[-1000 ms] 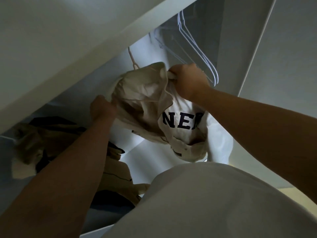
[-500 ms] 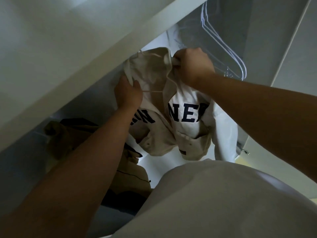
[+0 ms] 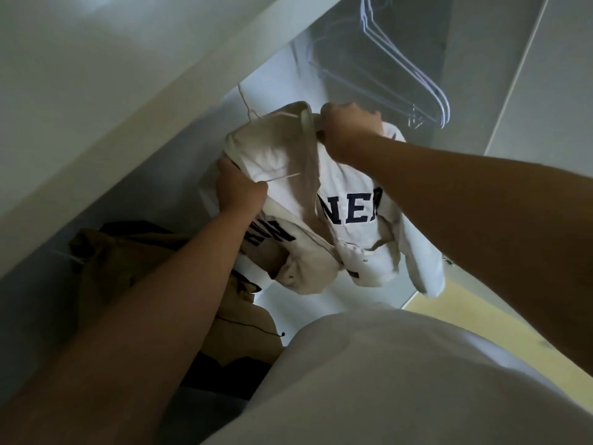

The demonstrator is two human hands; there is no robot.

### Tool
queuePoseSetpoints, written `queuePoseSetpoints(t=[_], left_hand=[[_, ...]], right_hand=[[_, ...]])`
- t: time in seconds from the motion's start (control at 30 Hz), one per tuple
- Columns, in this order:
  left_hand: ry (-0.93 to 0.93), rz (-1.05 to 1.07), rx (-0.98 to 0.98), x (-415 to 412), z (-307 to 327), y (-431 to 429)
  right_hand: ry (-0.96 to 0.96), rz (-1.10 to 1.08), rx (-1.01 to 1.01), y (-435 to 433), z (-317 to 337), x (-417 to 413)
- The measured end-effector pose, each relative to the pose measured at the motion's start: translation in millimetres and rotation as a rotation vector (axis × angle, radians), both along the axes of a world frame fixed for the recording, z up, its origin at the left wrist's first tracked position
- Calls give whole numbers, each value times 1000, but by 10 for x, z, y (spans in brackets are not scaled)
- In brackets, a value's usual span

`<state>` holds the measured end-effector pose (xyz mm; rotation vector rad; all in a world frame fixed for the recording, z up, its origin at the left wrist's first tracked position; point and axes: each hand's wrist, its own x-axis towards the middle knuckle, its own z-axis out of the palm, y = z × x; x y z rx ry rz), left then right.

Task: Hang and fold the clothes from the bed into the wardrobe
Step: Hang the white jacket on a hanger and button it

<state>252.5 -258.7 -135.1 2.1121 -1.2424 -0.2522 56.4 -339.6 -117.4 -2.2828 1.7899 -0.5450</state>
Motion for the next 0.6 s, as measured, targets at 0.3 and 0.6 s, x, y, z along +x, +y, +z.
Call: queuePoseSetpoints(t=[0.3, 0.6], left_hand=[[230, 91, 116, -3, -246, -56], [438, 180, 178, -64, -246, -104]], right_hand=[[209, -89, -144, 226, -252, -26], [48, -32, -74, 560, -395, -265]])
